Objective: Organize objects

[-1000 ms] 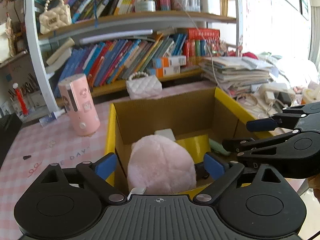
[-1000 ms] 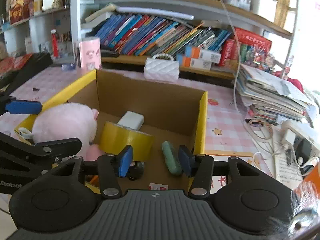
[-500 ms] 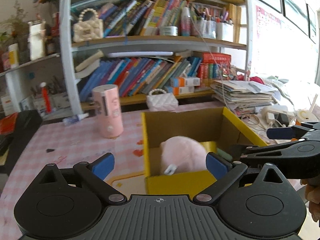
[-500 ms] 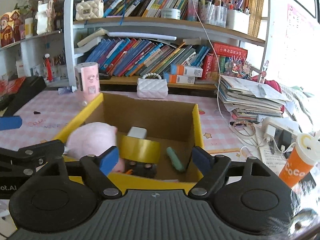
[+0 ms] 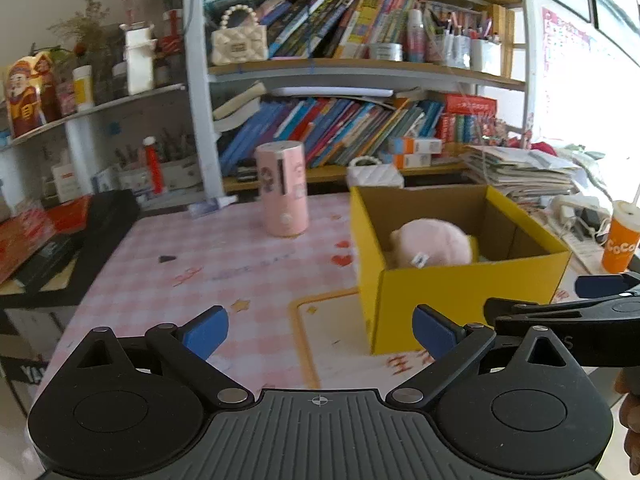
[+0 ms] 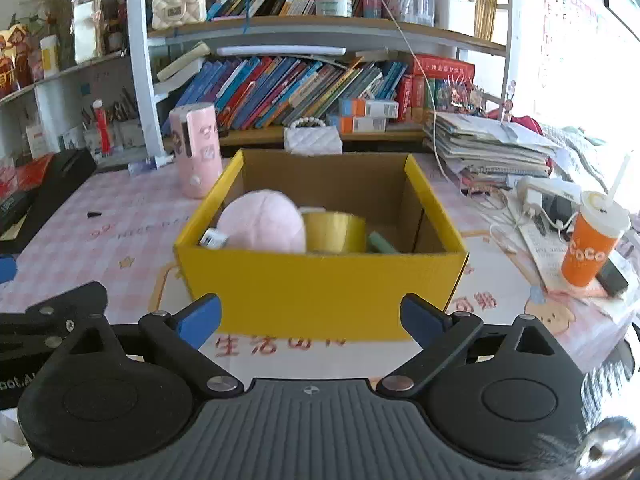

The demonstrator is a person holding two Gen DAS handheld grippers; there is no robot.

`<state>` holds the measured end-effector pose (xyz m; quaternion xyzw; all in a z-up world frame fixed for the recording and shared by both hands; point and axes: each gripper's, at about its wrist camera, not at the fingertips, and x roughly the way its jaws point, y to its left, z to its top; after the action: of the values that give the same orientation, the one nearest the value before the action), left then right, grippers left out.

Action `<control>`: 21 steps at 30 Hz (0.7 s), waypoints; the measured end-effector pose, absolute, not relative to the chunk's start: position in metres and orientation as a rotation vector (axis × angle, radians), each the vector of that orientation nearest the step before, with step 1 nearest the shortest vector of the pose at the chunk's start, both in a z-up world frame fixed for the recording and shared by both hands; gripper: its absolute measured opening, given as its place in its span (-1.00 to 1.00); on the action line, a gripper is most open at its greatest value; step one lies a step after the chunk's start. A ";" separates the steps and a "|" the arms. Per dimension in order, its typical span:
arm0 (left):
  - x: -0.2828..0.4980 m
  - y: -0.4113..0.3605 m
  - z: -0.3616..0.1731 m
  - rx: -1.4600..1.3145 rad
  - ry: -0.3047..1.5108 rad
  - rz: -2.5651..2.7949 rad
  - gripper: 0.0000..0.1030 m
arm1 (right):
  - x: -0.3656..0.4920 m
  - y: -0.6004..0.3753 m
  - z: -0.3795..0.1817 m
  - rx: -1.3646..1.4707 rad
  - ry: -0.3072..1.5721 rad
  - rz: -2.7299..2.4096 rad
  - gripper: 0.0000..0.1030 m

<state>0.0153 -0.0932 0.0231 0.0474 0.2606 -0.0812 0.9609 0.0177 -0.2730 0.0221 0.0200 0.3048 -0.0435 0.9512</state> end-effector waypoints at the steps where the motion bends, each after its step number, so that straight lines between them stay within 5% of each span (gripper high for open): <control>1: 0.013 -0.090 0.022 0.097 0.532 -0.154 0.94 | 0.015 -0.269 0.021 0.039 0.623 -0.089 0.91; 21: -0.021 -0.055 0.007 0.095 0.600 -0.007 0.94 | -0.019 -0.206 0.005 -0.071 0.664 -0.182 0.99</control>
<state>-0.0209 -0.0545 0.0073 0.0468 0.2952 -0.0035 0.9543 -0.0195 -0.2057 0.0047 -0.0346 0.3253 -0.0894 0.9407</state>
